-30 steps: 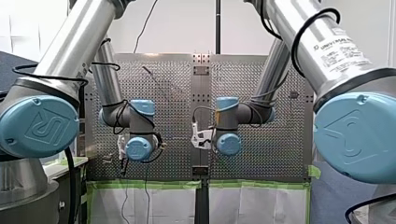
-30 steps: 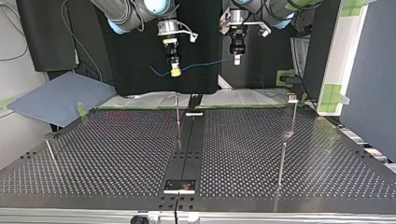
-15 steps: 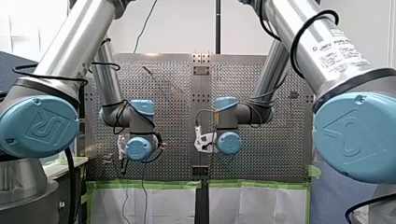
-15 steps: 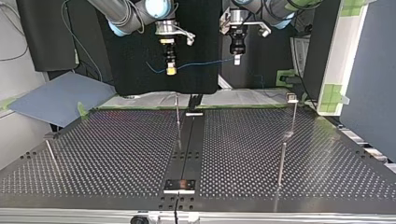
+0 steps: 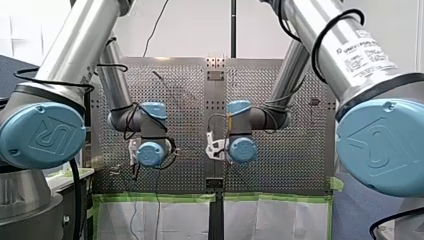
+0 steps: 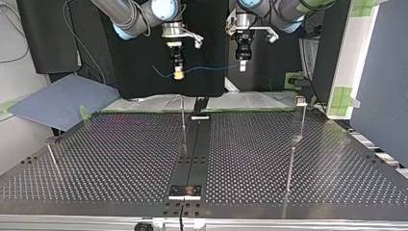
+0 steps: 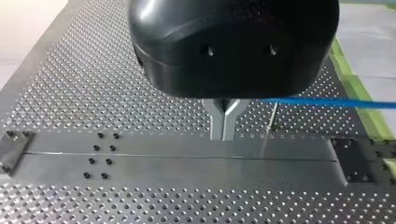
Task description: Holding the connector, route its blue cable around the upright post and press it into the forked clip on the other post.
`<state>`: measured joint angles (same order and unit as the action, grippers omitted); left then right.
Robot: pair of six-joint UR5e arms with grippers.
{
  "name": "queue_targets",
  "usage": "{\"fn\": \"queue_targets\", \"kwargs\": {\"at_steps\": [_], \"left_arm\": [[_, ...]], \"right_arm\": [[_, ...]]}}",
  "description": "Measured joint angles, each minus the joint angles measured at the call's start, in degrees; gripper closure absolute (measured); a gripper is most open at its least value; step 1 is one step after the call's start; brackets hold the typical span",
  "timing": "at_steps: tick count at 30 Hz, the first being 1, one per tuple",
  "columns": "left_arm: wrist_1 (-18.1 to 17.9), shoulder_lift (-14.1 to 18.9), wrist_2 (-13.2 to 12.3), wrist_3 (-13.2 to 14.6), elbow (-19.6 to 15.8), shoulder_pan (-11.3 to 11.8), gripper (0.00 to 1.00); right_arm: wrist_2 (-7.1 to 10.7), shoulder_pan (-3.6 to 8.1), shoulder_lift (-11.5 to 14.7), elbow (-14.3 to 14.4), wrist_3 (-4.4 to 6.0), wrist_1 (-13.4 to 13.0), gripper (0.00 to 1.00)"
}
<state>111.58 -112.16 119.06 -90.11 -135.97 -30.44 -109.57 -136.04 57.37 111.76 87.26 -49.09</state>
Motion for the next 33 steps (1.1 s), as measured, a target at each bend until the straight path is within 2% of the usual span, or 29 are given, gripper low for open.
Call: {"fn": "queue_targets", "kwargs": {"at_steps": [6, 11, 14, 21, 30, 33], "left_arm": [[2.91, 2.94, -0.06, 0.07, 0.26, 0.99, 1.0], [5.42, 5.41, -0.03, -0.23, 1.01, 2.11, 1.0], [6.82, 6.84, -0.02, -0.29, 1.96, 2.63, 1.0], [10.52, 10.53, 0.14, -0.68, 4.73, 3.54, 1.0], [15.16, 15.19, 2.86, -1.73, 7.44, 4.73, 1.0], [16.78, 16.81, 4.06, -1.49, 8.65, 5.2, 1.0]], "right_arm": [[0.5, -0.05, 2.74, -2.82, 0.48, 2.46, 1.0], [2.07, 0.39, 5.28, -4.1, 2.15, 4.34, 1.0], [3.32, 0.53, 6.89, -5.08, 2.68, 5.87, 1.0], [6.21, 0.65, 10.5, -8.42, 2.54, 9.45, 1.0], [6.93, 0.8, 15.51, -12.96, 2.36, 14.47, 1.0], [7.69, 0.81, 16.79, -14.21, 2.41, 16.17, 1.0]]}}
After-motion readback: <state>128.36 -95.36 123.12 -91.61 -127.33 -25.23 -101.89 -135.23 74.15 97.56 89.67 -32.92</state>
